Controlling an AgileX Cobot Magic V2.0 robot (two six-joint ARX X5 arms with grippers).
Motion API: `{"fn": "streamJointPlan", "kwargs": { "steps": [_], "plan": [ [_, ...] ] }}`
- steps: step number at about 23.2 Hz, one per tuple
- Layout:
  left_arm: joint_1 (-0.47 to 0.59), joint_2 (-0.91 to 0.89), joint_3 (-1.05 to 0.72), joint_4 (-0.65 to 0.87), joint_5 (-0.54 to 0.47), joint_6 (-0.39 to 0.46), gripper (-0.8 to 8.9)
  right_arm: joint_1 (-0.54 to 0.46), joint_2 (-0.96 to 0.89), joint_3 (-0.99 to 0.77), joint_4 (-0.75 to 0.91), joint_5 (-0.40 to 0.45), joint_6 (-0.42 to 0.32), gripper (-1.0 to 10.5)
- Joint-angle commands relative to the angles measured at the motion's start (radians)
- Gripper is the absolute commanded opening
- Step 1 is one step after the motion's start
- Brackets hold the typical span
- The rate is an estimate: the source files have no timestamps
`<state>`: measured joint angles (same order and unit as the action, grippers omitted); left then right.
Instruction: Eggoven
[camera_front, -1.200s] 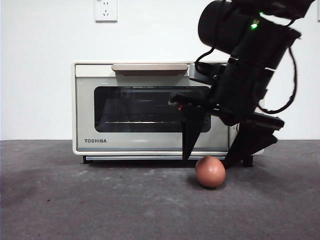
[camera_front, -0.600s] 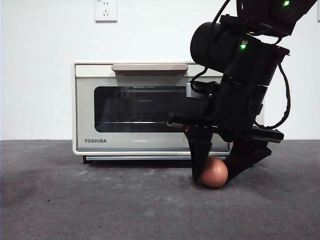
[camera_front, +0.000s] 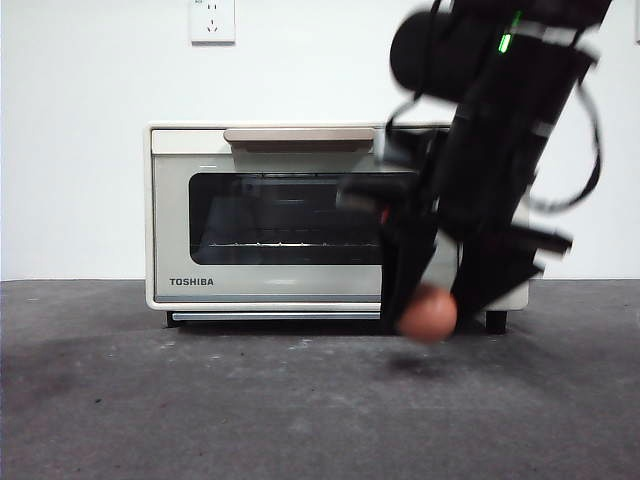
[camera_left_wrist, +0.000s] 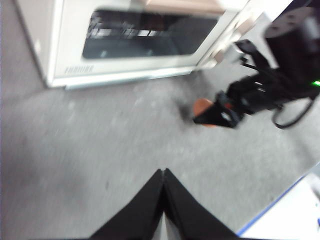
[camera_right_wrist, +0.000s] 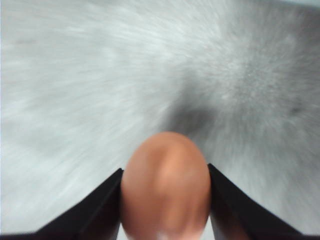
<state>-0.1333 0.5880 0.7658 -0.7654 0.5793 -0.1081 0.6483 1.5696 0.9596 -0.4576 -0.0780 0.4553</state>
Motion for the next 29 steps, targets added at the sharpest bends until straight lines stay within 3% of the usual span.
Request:
{"fn": "streamJointPlan", "kwargs": {
  "steps": [1, 6, 11, 19, 29],
  "plan": [
    [-0.033, 0.059, 0.027, 0.102, 0.005, -0.035, 0.07, 0.026, -0.121, 0.018, -0.060, 0.000, -0.060, 0.0],
    [-0.179, 0.291, 0.117, 0.317, -0.117, -0.062, 0.07, 0.056, -0.442, 0.018, -0.180, 0.035, -0.090, 0.0],
    [-0.278, 0.568, 0.279, 0.494, -0.173, -0.042, 0.07, 0.056, -0.688, 0.017, -0.297, 0.105, -0.097, 0.0],
    [-0.323, 0.798, 0.422, 0.519, -0.203, 0.021, 0.07, 0.056, -0.834, 0.017, -0.365, 0.151, -0.096, 0.0],
    [-0.364, 0.930, 0.470, 0.570, -0.264, 0.045, 0.07, 0.056, -0.887, 0.018, -0.389, 0.158, -0.095, 0.0]
  ]
}}
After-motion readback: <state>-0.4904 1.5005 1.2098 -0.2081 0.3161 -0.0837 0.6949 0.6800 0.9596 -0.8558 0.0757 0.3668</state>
